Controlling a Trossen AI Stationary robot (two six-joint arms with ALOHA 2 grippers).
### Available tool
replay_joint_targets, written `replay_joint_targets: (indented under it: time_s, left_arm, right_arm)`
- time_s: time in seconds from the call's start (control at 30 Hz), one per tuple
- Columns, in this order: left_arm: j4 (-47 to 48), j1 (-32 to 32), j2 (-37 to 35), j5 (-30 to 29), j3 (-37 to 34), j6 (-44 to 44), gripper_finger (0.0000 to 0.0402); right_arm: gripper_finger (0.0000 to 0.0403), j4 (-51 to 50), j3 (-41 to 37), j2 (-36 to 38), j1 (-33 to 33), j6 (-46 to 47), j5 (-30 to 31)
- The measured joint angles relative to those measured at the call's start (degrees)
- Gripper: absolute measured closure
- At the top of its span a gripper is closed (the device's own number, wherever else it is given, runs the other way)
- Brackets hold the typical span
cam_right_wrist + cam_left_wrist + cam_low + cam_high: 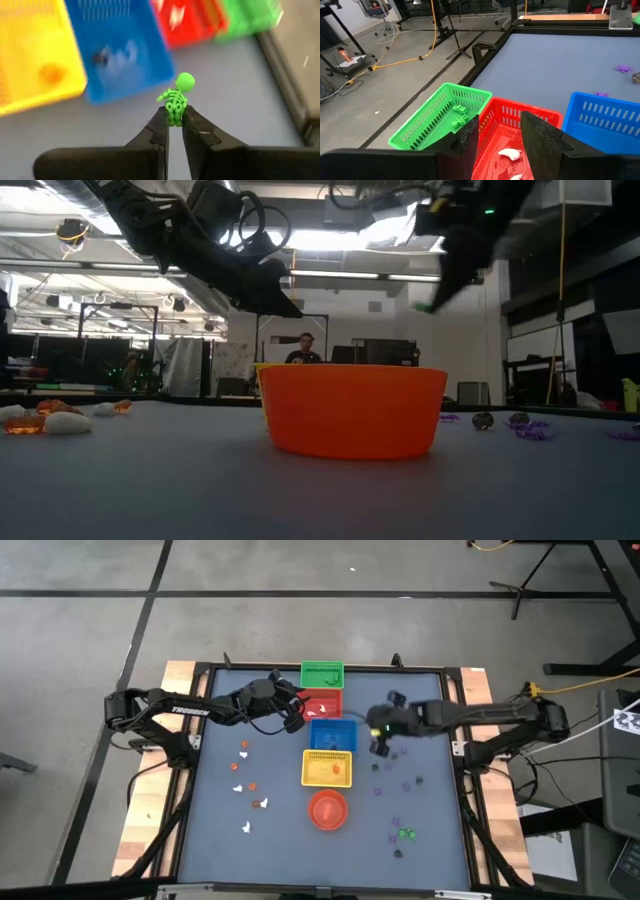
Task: Sort Halloween decoration
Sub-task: Put the green skeleton toy into the green bin
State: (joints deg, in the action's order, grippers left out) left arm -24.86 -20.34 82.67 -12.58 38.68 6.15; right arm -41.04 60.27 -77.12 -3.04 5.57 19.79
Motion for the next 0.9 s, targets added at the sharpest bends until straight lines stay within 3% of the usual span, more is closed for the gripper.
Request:
replay_joint_targets:
  time_s: [0.2,0.43,0.9]
  left_arm:
    - [0.0,0.0,0.0,0.0,0.0,0.0,0.0271]
    - [0.0,0.0,0.0,0.0,0.0,0.0,0.0271]
    - [0.0,0.0,0.0,0.0,0.0,0.0,0.0271]
  right_arm:
    - [0.0368,20.0,0.0,-1.7,-11.2,-17.9,-11.0]
    - [0.0368,39.0,0.0,-8.3,-21.5,-25.4,-23.4]
    - [0.0368,62.4,0.1,-25.6,-29.8,-25.6,-25.5]
